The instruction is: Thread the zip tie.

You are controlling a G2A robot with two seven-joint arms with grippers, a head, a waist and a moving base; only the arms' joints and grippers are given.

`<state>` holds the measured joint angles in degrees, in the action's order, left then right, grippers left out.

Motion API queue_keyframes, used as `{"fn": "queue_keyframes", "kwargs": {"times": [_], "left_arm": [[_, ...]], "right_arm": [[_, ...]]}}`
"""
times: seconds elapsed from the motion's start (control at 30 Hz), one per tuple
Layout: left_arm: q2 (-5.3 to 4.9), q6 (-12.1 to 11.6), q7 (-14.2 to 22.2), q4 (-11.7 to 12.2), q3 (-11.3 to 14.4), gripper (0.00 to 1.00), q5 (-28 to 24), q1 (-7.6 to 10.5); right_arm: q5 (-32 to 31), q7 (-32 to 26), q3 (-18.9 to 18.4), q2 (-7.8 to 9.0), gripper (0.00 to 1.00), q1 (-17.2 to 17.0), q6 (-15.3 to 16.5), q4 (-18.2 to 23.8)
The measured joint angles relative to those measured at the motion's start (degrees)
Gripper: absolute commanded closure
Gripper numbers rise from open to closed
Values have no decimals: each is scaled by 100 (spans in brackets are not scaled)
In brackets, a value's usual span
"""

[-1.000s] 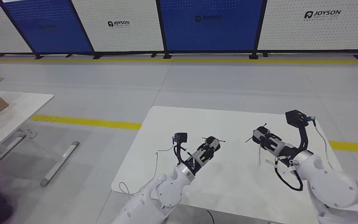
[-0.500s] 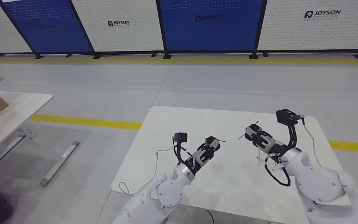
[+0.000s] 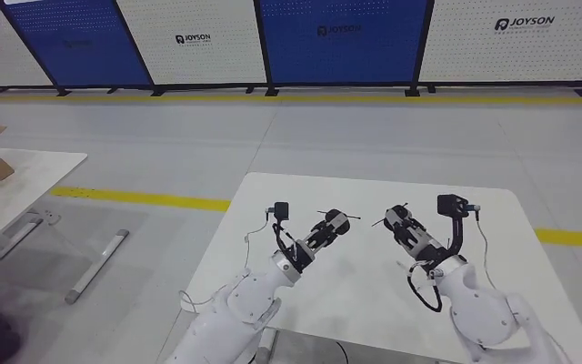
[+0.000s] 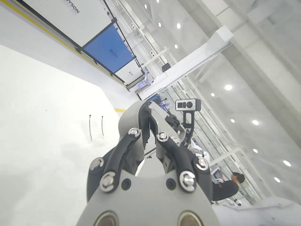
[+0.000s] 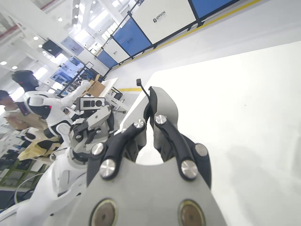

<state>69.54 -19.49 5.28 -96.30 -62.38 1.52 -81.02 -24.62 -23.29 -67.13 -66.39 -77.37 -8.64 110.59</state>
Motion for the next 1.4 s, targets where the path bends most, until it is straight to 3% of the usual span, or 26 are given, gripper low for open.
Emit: {"fn": "queue_keyframes", "kwargs": {"times": [0.07,0.33,0.5,0.63,1.1,1.4], "left_arm": [[2,2,-41,16,12,100,227,0],[2,1,-7,12,10,100,219,0],[2,1,-8,12,10,100,219,0],[2,1,-8,12,10,100,220,0],[2,1,-8,13,10,100,220,0],[2,1,-8,13,10,100,220,0]], "right_arm": [[-3,-11,-4,1,100,2,-6,1],[-2,3,-7,-1,100,-5,-2,6],[46,905,184,-80,100,-193,252,2],[72,1284,422,-157,100,-111,305,-190],[108,1210,489,-174,100,-50,317,-261],[51,1452,537,-239,100,-25,383,-331]]}}
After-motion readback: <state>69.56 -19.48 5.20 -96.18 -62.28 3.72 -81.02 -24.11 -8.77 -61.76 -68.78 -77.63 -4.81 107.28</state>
